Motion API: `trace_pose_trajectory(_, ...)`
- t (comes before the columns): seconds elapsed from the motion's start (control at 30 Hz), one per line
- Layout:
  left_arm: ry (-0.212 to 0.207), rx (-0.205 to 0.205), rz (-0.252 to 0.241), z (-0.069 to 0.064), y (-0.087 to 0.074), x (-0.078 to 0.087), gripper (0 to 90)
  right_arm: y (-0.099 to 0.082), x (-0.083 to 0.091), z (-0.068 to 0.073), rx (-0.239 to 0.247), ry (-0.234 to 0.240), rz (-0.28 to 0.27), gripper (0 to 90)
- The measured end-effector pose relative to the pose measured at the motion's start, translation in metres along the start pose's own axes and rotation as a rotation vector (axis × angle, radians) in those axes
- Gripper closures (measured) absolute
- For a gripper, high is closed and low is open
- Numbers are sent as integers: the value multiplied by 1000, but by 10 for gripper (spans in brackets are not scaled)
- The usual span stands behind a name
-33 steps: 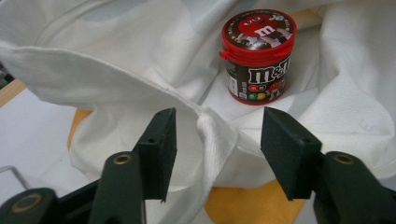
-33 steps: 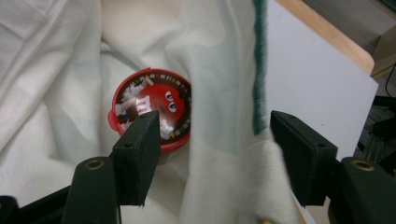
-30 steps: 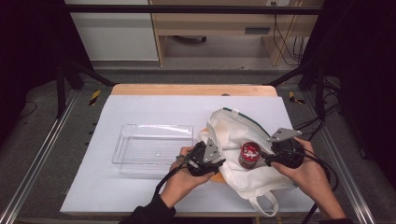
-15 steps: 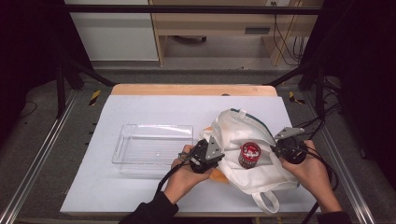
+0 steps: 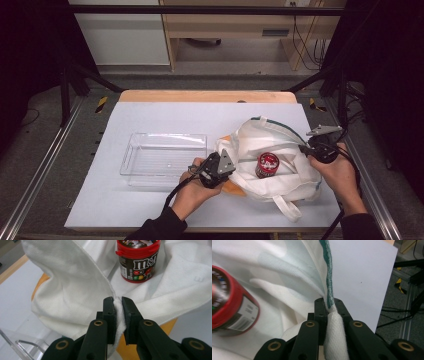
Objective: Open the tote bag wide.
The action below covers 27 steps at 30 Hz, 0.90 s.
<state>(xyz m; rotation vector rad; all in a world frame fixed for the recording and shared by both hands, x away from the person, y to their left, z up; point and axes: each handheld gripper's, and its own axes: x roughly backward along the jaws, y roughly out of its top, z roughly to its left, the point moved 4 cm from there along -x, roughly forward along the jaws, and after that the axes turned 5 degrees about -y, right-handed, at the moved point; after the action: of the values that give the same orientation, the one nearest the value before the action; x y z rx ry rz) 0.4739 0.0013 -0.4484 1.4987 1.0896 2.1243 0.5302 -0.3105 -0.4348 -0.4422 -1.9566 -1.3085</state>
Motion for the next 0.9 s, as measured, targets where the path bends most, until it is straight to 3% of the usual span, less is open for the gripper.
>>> trace_pose_trajectory(0.13,-4,-4,5,0,-1,2,825,-3,-10,-3,-11,-1,15,841)
trace_pose_trajectory(0.4,-10,3,20,-1,-8,5,832,3,-9,-13,-32,-15,3,841)
trace_pose_trajectory(0.6,-28,18,11,0,-14,7,832,-7,-24,-15,-50,-10,38,841)
trace_pose_trajectory(0.9,-30,13,25,-2,-17,8,836,-3,-17,-23,-57,-29,23,841)
